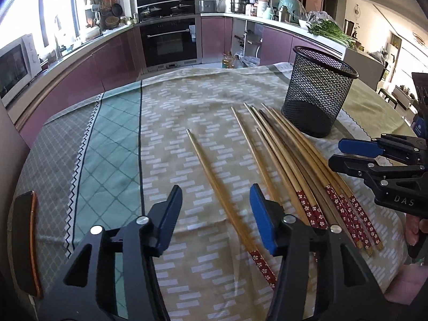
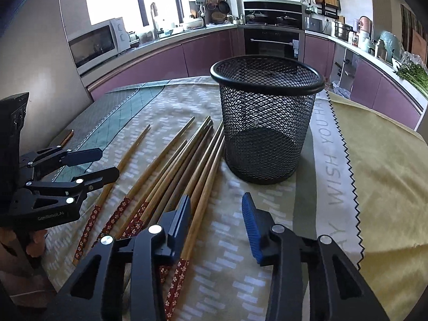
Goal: Organize utensils
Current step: 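Lower the right gripper onto a chopstick and close on it, then lift the chopstick upright and lower it into the black mesh holder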
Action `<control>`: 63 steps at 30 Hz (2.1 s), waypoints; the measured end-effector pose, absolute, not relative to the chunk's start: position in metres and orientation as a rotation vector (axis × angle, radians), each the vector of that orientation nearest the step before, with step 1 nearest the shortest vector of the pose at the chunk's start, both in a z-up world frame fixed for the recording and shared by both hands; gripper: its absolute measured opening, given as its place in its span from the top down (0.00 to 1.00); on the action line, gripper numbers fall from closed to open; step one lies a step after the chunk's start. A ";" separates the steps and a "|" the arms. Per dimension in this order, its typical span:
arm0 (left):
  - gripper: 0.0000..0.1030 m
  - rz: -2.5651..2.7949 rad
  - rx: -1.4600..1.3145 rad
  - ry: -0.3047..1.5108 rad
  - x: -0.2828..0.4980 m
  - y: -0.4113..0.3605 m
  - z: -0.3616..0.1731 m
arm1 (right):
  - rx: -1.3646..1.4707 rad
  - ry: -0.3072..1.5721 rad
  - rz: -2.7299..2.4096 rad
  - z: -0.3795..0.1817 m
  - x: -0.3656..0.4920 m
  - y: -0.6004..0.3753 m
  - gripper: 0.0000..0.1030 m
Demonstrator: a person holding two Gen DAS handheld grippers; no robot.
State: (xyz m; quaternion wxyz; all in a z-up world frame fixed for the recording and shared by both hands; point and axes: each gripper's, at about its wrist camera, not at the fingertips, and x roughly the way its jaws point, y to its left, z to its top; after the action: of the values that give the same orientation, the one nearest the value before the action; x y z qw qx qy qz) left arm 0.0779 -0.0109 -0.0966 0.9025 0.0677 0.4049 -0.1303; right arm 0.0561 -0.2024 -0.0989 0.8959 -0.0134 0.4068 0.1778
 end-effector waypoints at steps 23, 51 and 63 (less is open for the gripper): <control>0.92 -0.330 0.037 0.894 0.098 -0.015 -0.099 | 0.040 0.855 0.440 -0.096 0.070 -0.205 0.94; 0.92 -0.663 -0.144 0.512 0.063 -0.006 0.065 | 0.121 0.482 0.536 0.022 0.045 -0.251 0.94; 0.92 -0.687 -0.170 0.437 0.120 -0.046 0.099 | 0.111 0.369 0.481 0.067 0.069 -0.268 0.94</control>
State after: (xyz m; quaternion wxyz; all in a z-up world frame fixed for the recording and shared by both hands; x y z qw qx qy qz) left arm 0.1200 -0.0455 0.0988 0.9148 -0.0826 0.2121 -0.3336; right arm 0.0693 -0.2684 0.0671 0.9529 0.0546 0.1818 0.2366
